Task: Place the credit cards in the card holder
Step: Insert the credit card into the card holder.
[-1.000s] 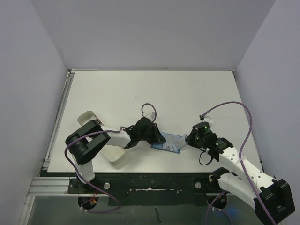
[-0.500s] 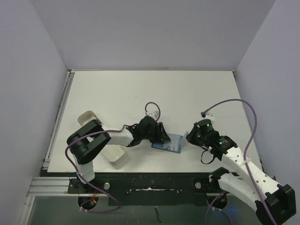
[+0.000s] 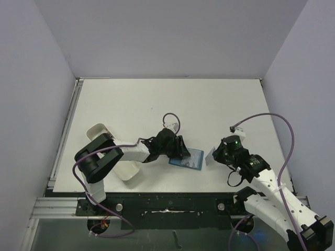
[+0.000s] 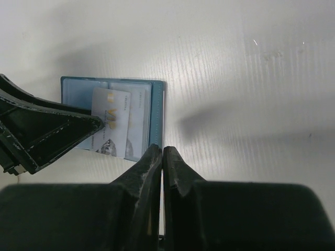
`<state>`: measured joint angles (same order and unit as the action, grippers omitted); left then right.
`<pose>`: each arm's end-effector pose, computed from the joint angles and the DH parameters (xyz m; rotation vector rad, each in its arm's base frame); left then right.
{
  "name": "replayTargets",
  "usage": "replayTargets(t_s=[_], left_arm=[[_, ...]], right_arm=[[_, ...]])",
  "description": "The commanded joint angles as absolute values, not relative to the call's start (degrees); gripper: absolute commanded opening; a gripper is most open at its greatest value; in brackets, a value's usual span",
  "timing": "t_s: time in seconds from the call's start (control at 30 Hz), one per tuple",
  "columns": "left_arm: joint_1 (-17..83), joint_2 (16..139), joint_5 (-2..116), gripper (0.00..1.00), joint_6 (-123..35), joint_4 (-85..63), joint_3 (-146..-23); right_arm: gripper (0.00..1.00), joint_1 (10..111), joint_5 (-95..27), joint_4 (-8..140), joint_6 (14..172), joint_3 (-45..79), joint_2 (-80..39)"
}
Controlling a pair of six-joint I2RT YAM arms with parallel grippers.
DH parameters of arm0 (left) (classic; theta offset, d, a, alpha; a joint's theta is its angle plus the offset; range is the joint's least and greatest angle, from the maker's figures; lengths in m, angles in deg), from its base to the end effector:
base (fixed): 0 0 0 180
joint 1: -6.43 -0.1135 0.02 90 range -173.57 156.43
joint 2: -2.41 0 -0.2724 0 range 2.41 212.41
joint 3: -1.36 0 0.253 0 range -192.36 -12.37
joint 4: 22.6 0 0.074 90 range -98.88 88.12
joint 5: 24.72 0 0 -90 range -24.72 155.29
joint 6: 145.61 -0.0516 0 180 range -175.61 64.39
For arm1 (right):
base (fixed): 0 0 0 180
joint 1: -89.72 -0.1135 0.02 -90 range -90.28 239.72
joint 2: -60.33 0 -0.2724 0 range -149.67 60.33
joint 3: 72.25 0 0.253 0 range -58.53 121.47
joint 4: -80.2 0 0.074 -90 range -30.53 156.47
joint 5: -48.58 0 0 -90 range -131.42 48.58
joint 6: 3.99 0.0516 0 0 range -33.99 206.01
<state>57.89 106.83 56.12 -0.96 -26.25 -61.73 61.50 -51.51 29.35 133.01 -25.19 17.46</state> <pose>0.2283 -0.2998 0.1339 0.0287 2.4936 -1.0982 0.1438 0.0669 0.2265 0.4762 2.3620 0.4155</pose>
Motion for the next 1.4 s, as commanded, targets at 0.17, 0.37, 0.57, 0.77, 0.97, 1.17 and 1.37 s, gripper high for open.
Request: replayTargets(t_s=[0.17,0.37,0.57,0.77,0.97,1.17,1.37], left_arm=[[58.4,104.2,61.2,0.42,-4.0,-22.6,-63.8],[58.5,104.0,61.0,0.42,-3.7,-23.9,-62.9],[58.5,105.4,59.5,0.41,-1.9,-26.4,-62.2],[59.6,106.3,60.3,0.39,-1.0,-26.3,-64.3],[60.5,107.5,61.3,0.39,1.2,-28.5,-64.7],[61.0,108.5,61.7,0.39,3.6,-32.6,-64.1],[61.0,106.9,63.5,0.40,3.9,-31.7,-63.2]], right_arm=[[0.00,61.2,-54.2,37.8,132.3,-31.0,18.0],[0.00,61.2,-52.8,41.0,132.8,-33.2,16.8],[0.00,60.8,-51.7,42.9,133.3,-33.8,15.4],[0.00,59.4,-51.8,43.0,134.6,-33.1,14.6],[0.00,57.7,-53.1,42.4,135.7,-33.0,12.9],[0.00,56.0,-54.2,43.6,136.8,-33.7,12.0],[0.00,55.2,-57.0,38.5,136.6,-31.4,11.1]])
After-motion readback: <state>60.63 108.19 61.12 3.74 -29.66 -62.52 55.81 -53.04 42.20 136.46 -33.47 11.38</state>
